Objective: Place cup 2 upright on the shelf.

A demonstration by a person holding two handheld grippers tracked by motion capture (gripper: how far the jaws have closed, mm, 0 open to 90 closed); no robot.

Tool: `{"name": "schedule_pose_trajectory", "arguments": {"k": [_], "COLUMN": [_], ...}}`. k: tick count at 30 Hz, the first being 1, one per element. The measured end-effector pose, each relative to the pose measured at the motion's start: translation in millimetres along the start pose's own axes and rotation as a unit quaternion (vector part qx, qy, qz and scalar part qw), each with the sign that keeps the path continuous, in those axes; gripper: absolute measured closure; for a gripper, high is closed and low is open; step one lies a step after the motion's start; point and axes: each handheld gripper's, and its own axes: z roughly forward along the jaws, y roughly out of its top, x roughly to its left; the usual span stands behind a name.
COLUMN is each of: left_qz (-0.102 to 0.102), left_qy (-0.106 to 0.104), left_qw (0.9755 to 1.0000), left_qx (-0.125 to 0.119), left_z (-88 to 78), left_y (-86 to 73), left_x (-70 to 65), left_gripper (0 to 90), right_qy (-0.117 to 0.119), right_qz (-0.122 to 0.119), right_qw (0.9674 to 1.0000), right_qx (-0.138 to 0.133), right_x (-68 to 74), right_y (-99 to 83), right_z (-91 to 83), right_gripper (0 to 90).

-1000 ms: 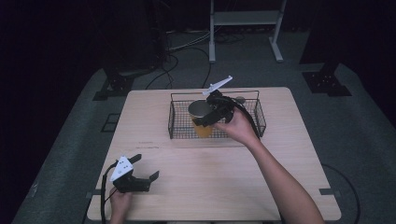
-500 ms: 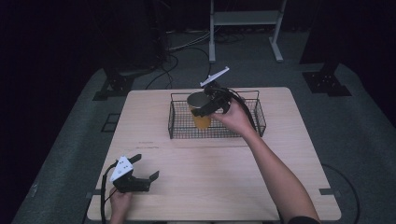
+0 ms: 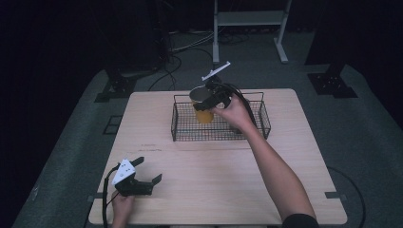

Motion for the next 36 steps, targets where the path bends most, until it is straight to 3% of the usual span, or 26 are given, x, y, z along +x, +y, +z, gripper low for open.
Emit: {"name": "schedule_pose_trajectory", "arguments": {"k": [15,24,36], "left_qz": [0.001,0.0,-0.002], "left_qy": [0.0,-0.001,-0.001], "left_qw": [1.0,1.0,1.0], "left_qx": [-0.001,-0.002,-0.004], "left_z": [0.0,-0.9,-0.9], "left_y": [0.0,-0.1,-0.4], "left_x": [-0.2,1.2,0.9], "left_gripper": [0.0,0.0,0.0], "right_qy": [-0.013,-0.022,-0.022], "right_qz": [0.027,0.038,0.037], "right_qw": [0.9995,0.999,0.9986], "right_qx": [-0.007,0.01,0.03], "right_x": [-15.0,-18.9,-19.1], "right_y": [5.1,2.5,-3.2], "right_z": [27.8,51.6,68.3], "right_gripper": [13.5,13.5,13.4]}}
